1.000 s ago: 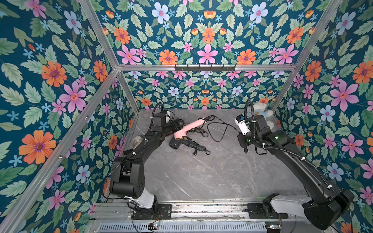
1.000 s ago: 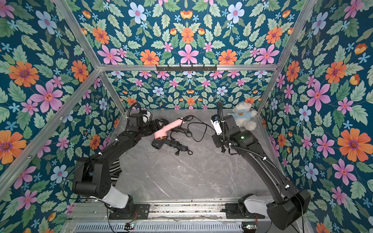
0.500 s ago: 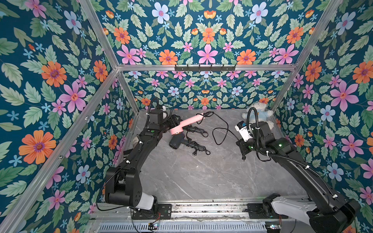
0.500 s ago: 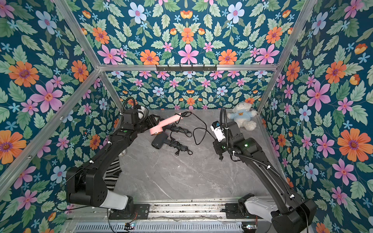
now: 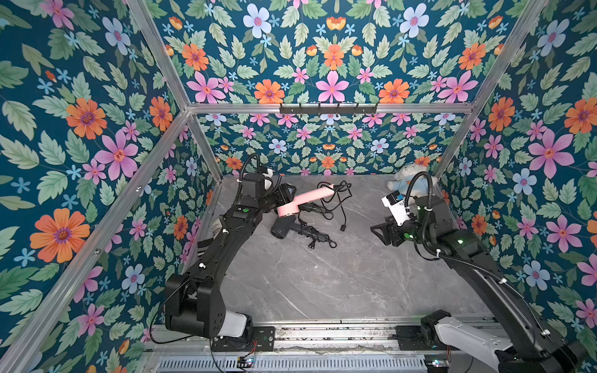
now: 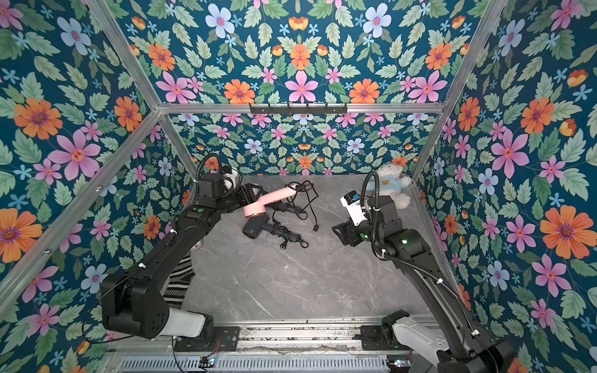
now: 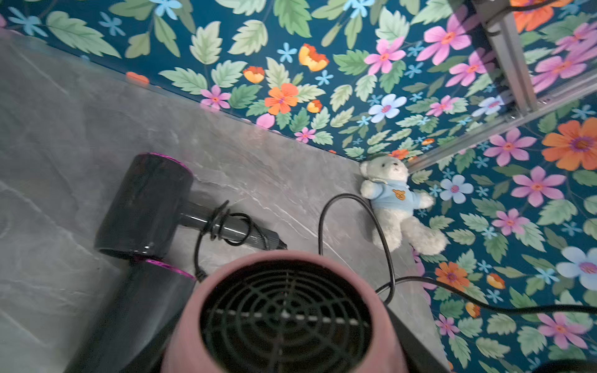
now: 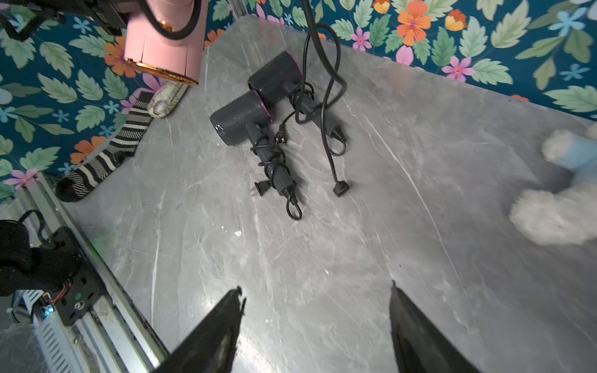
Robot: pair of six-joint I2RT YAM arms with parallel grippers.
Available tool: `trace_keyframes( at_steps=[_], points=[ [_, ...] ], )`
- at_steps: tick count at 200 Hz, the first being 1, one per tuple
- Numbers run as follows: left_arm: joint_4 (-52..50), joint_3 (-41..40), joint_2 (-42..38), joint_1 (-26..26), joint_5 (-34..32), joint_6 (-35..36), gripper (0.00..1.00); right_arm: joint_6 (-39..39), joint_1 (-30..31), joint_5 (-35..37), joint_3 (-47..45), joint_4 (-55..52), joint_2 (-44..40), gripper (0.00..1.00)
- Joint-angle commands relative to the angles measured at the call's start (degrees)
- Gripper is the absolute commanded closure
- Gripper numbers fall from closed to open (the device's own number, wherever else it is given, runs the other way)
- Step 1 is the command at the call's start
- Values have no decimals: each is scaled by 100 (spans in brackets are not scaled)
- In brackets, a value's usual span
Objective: Wrap the cord around the hair dryer
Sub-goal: Wrap the power cord around the hair dryer.
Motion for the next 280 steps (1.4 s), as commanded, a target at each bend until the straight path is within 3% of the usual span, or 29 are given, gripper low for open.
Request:
trace_keyframes(
  at_steps=[1,18,38,61,87,97,110,124,155,191,213,242,280],
  points=[
    [-6,138,-113,-145,287,-15,100,288,-7,-457,-192,1448,256,32],
    [-38,156,-189,-250,333,-50,100,423,-21,-252,-394,2258,355,35],
    [-62,181,-272,-332,338,-77,100,561,-102,-70,-508,2818,414,30],
    [-74,184,-307,-382,334,-90,100,769,-133,-403,-494,3135,506,25],
    [-4,182,-307,-407,419,-139,100,931,-134,-557,-474,3434,763,27],
    [31,167,-314,-408,461,-150,100,938,-137,-528,-452,3496,841,41],
    [38,155,-293,-405,419,-148,100,934,-132,-571,-361,3388,867,84],
    [-14,148,-256,-409,263,-131,100,896,-126,-577,-309,3144,769,100],
    [-42,47,-194,-412,-590,-168,100,451,64,-256,-100,1943,509,100],
    [234,-277,36,-421,-1154,-415,100,-616,1106,1145,605,437,555,100],
    [84,-269,249,-582,-1384,-196,100,-1039,1352,1971,1076,14,820,100],
    [-611,18,511,-833,-1314,491,100,-1712,1353,2727,1741,-296,1310,100],
    [-1292,163,562,-949,-362,1391,100,-2593,1246,3271,2444,-659,2081,100]
  ],
)
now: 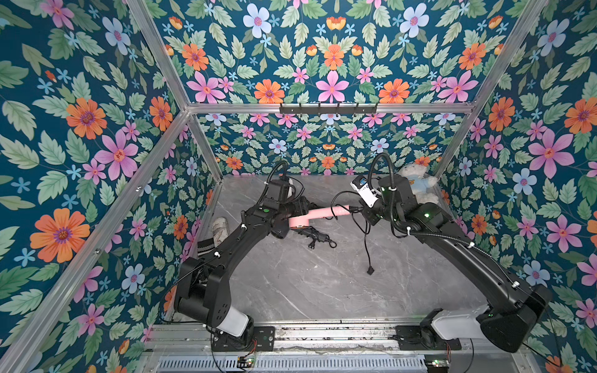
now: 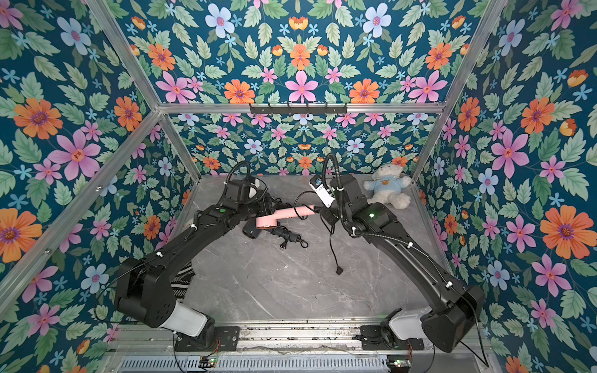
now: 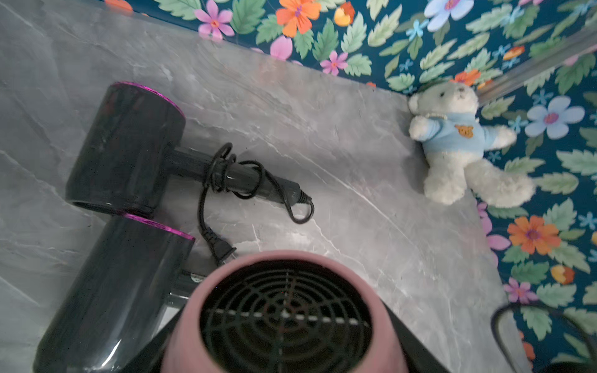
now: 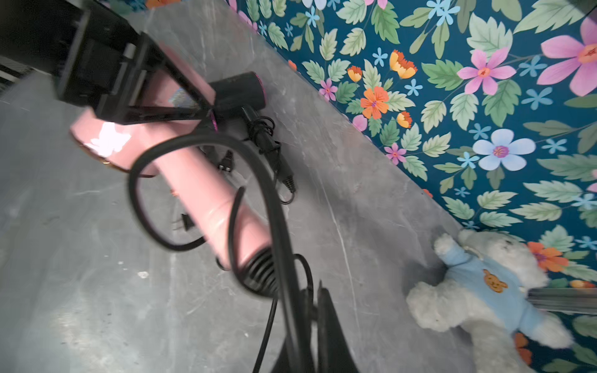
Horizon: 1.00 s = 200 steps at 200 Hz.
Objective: Wrap the cord around the hair dryer
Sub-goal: Wrap the power cord around the hair dryer.
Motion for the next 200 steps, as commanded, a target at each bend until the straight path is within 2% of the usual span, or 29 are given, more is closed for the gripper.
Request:
trace_keyframes(
  at_steps=[1,36,64,89,114,133,155,178,200],
  points=[
    [-479,76,-40,-40,594,774,100,-824,-84,601,285,-397,287,100],
    [-1154,121,-213,-57,885,1552,100,-1114,-266,539,542,-557,419,100],
    [-1053,-99,-452,-66,1944,1860,100,-1121,-579,-118,621,-679,498,100],
    [301,-709,-878,-75,3283,1429,100,-875,-756,-1161,523,-560,595,100],
    [3016,-1598,-1272,-75,4038,-86,100,-295,-1000,-2154,129,-57,596,100],
    [5338,-2229,-1388,-76,3779,-1521,100,162,-1079,-2634,-253,409,547,100],
    [6472,-2382,-1263,-92,3088,-2521,100,791,-1140,-3165,-774,1068,412,100],
    [6652,-2435,-1244,-118,1958,-3022,100,1461,-1176,-3607,-1328,1823,264,100],
    [5890,-2343,-1385,-208,659,-3045,100,2121,-1176,-4029,-1856,2622,139,100]
  ],
)
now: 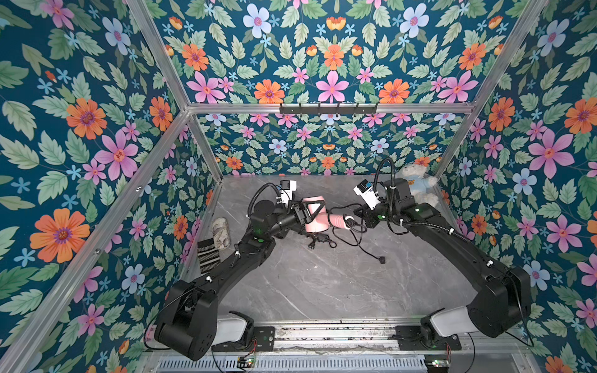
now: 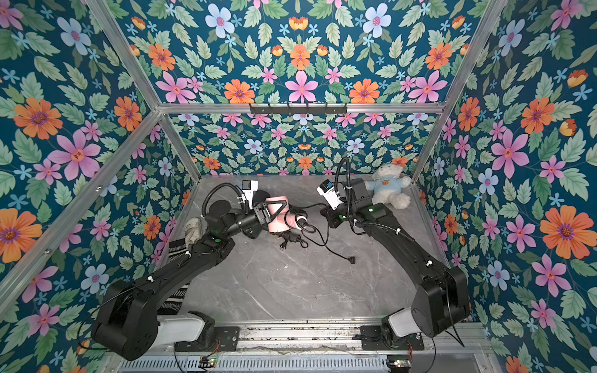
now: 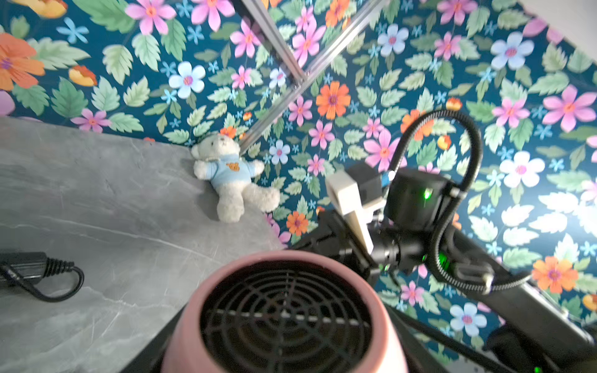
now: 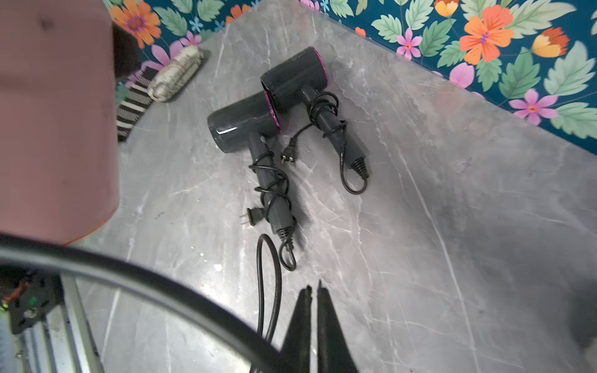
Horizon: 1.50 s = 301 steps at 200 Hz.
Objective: Wrap the cord around the hair dryer
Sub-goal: Wrap the power cord around the hair dryer.
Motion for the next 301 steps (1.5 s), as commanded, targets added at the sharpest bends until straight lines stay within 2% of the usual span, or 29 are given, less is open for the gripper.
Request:
trace_keyframes(
  at_steps=[1,18,37,79,114,135,170,211,245,280,301],
  points=[
    [273,104,-138,-83,-1673,-623,100,1021,-2,-771,-411,1290,-112,100],
    [-730,293,-300,-232,-2818,-380,100,1431,27,-897,-760,1770,-211,100],
    [-1666,420,-511,-399,-4176,-227,100,1568,165,-719,-1021,1926,-389,100],
    [-3408,832,-552,-949,-7083,334,100,1173,760,-143,-786,866,-515,100],
    [-3908,1071,-202,-1387,-8542,925,100,814,1037,529,-215,-320,-413,100],
    [-4376,1411,135,-1533,-9095,1311,100,574,1144,868,285,-1100,-297,100],
    [-5030,1901,551,-1678,-9373,1984,100,47,1189,1420,1245,-2344,37,100],
    [-6006,2473,889,-1735,-8972,2811,100,-703,1188,1989,2270,-3426,630,100],
    [-6899,2782,1050,-1729,-7876,3528,100,-1174,1175,2384,2842,-3859,1070,100],
    [-7578,2932,1029,-1729,-5908,4420,100,-1872,1171,3105,3145,-4373,1568,100],
    [-7791,2903,894,-1713,-5509,4693,100,-2252,1171,3128,3174,-4701,1621,100]
  ],
)
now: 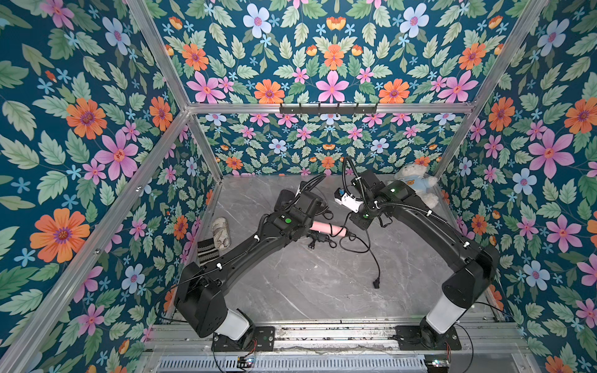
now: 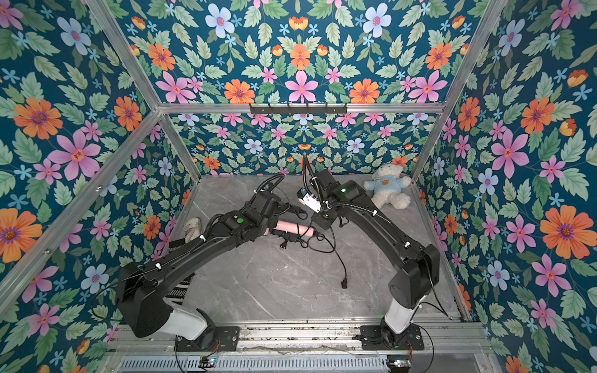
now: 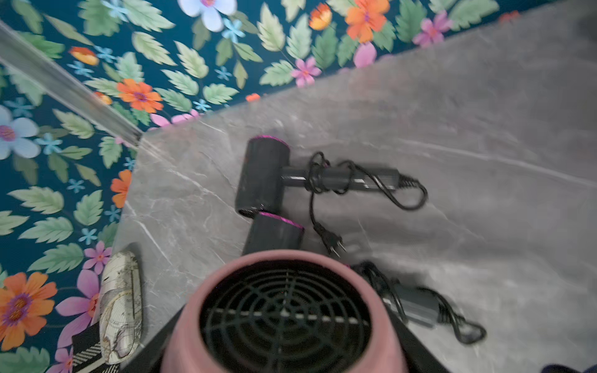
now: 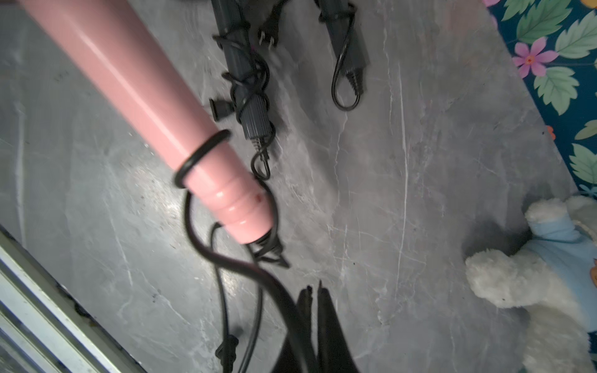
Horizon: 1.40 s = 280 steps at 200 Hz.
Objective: Wrap the cord around the hair dryer
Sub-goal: Wrap the power cord around the hair dryer.
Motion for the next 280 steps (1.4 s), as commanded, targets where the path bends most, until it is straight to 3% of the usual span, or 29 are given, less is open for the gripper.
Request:
trace_keyframes(
  at_steps=[1,36,75,105,144,180,202,239,258,280],
  points=[
    [-710,11,-129,0,975,832,100,-719,-5,396,94,-577,10,100],
    [-723,-54,-408,95,1608,1010,100,-973,-76,333,-219,-441,-145,100],
    [-566,-192,-682,259,1509,918,100,-1224,-231,397,-677,-190,-565,100],
    [-310,-321,-876,347,2583,988,100,-1278,-495,309,-949,357,-699,100],
    [466,-582,-949,368,4878,1133,100,-1085,-832,-1245,-1153,1101,-722,100],
    [906,-709,-1006,507,5929,1109,100,-1095,-914,-2529,-1235,1051,-655,100],
    [1927,-1085,-1314,776,6454,427,100,-1174,-933,-3430,-1323,880,-576,100],
    [3384,-1449,-1805,1419,6262,-1210,100,-827,-964,-4075,-1840,1612,-531,100],
    [3456,-1326,-1873,1444,5680,-1589,100,-355,-967,-4524,-2256,2469,-685,100],
    [3105,-1125,-1865,1435,4581,-1912,100,440,-1000,-4929,-2730,3592,-870,93]
  ],
)
